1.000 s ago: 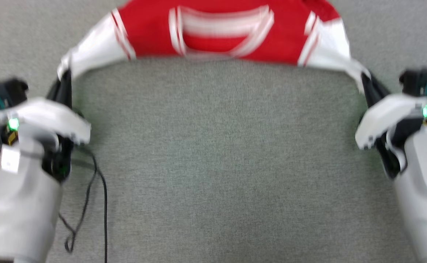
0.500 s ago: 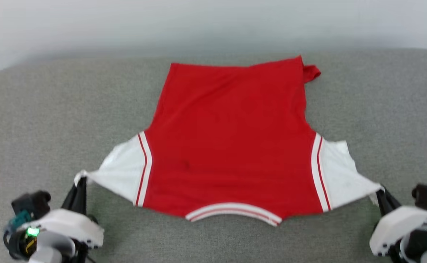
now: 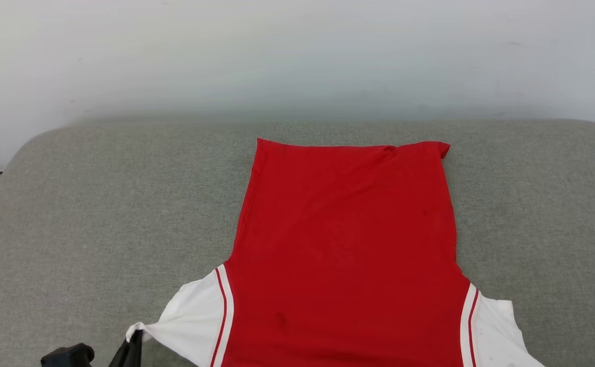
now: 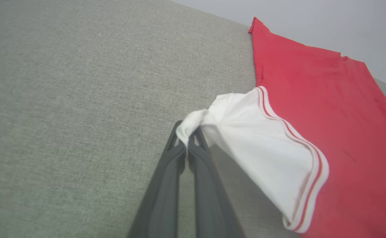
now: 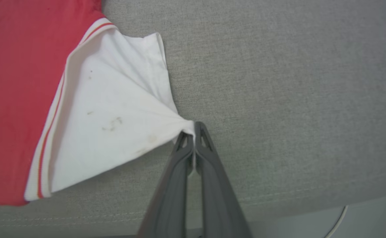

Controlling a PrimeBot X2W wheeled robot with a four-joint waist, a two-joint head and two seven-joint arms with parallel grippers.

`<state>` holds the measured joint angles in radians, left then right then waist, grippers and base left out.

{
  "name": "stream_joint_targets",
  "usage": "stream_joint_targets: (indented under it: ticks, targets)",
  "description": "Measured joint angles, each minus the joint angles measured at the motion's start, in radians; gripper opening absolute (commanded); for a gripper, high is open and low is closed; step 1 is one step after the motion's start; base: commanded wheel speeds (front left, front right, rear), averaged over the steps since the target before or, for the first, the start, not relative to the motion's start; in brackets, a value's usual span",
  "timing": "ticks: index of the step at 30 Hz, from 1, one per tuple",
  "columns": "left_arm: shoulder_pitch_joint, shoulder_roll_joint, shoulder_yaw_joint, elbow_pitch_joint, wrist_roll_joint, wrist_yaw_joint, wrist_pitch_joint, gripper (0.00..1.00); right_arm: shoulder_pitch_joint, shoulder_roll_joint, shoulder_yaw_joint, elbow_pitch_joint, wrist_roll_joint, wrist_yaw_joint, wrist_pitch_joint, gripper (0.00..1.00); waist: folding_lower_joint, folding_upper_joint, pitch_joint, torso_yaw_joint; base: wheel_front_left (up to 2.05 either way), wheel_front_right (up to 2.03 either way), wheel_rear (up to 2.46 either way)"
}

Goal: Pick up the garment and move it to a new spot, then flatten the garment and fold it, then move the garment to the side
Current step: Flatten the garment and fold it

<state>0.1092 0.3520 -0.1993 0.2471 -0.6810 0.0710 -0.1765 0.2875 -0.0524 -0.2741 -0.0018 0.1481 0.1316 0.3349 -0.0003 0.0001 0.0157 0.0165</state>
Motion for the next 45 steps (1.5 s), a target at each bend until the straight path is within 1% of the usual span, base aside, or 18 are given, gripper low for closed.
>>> stream_joint_targets:
  ticks: [1, 2, 3, 6, 11, 15, 18, 21, 24, 27, 33, 37, 38, 42, 45]
  targets:
    - [0.011, 0.000, -0.003, -0.014, 0.000, 0.004, 0.006, 0.00, 0.007, 0.001, 0.000, -0.008, 0.000, 0.000, 0.008, 0.40, 0.0000, 0.0000, 0.001, 0.001, 0.00, 0.00, 0.00]
    - [0.017, -0.001, -0.009, -0.030, 0.001, 0.008, 0.007, 0.00, 0.012, 0.001, 0.001, -0.016, 0.002, 0.000, 0.012, 0.64, 0.0001, 0.0000, 0.003, 0.002, 0.00, 0.00, 0.00]
    - [0.019, -0.001, -0.013, -0.046, 0.002, 0.009, 0.009, 0.00, 0.012, 0.001, 0.003, -0.018, 0.014, 0.000, 0.020, 1.00, 0.0001, 0.0000, 0.005, 0.002, 0.00, 0.00, 0.00]
    - [0.018, -0.002, -0.023, -0.081, 0.009, 0.013, 0.015, 0.00, 0.001, 0.001, 0.014, -0.018, 0.058, -0.001, 0.021, 1.00, 0.0002, 0.0000, 0.009, 0.006, 0.00, 0.00, 0.00]
    - [0.002, -0.007, -0.040, -0.118, 0.021, 0.013, 0.014, 0.00, -0.123, 0.001, 0.012, 0.011, 0.054, -0.001, -0.075, 1.00, 0.0002, 0.0000, 0.015, 0.010, 0.00, 0.00, 0.00]
    - [-0.031, -0.010, -0.058, -0.146, 0.040, 0.017, 0.016, 0.00, -0.268, 0.001, -0.010, 0.104, 0.055, -0.001, -0.143, 1.00, 0.0003, 0.0000, 0.033, 0.019, 0.00, 0.00, 0.00]
    - [-0.062, -0.013, -0.067, -0.179, 0.055, 0.020, 0.016, 0.00, -0.389, -0.004, -0.027, 0.203, 0.055, -0.001, -0.165, 1.00, 0.0003, 0.0000, 0.058, 0.031, 0.00, 0.00, 0.00]
    - [-0.097, -0.022, -0.079, -0.216, 0.064, 0.018, 0.005, 0.00, -0.517, -0.043, -0.043, 0.304, 0.063, -0.001, -0.156, 1.00, 0.0004, 0.0000, 0.097, 0.048, 0.00, 0.00, 0.00]
    - [-0.136, -0.031, -0.087, -0.242, 0.074, 0.008, -0.010, 0.00, -0.650, -0.093, -0.053, 0.397, 0.070, -0.001, -0.109, 1.00, 0.0005, 0.0000, 0.147, 0.069, 0.00, 0.00, 0.00]
    - [-0.180, -0.047, -0.102, -0.263, 0.086, -0.002, -0.021, 0.00, -0.776, -0.138, -0.055, 0.471, 0.082, -0.001, -0.028, 1.00, 0.0006, 0.0000, 0.203, 0.095, 0.00, 0.00, 0.00]
    - [-0.246, -0.078, -0.127, -0.297, 0.106, -0.021, -0.045, 0.00, -0.991, -0.220, -0.014, 0.557, 0.092, -0.001, 0.179, 1.00, 0.0006, 0.0000, 0.315, 0.153, 0.00, 0.00, 0.00]
    - [-0.273, -0.094, -0.131, -0.302, 0.106, -0.045, -0.061, 0.00, -1.092, -0.257, 0.027, 0.581, 0.086, -0.001, 0.282, 1.00, 0.0006, 0.0000, 0.383, 0.190, 0.00, 0.00, 0.00]
    - [-0.295, -0.105, -0.133, -0.299, 0.106, -0.059, -0.067, 0.00, -1.145, -0.271, 0.053, 0.590, 0.073, -0.001, 0.323, 1.00, 0.0006, -0.0001, 0.429, 0.215, 0.00, 0.00, 0.00]
    - [-0.320, -0.115, -0.136, -0.283, 0.115, -0.077, -0.074, 0.00, -1.188, -0.281, 0.085, 0.612, 0.063, -0.001, 0.366, 1.00, 0.0006, -0.0001, 0.482, 0.241, 0.00, 0.00, 0.00]
    - [-0.324, -0.131, -0.137, -0.263, 0.117, -0.083, -0.079, 0.00, -1.211, -0.292, 0.089, 0.649, 0.062, -0.001, 0.442, 1.00, 0.0005, -0.0001, 0.508, 0.254, 0.00, 0.00, 0.00]
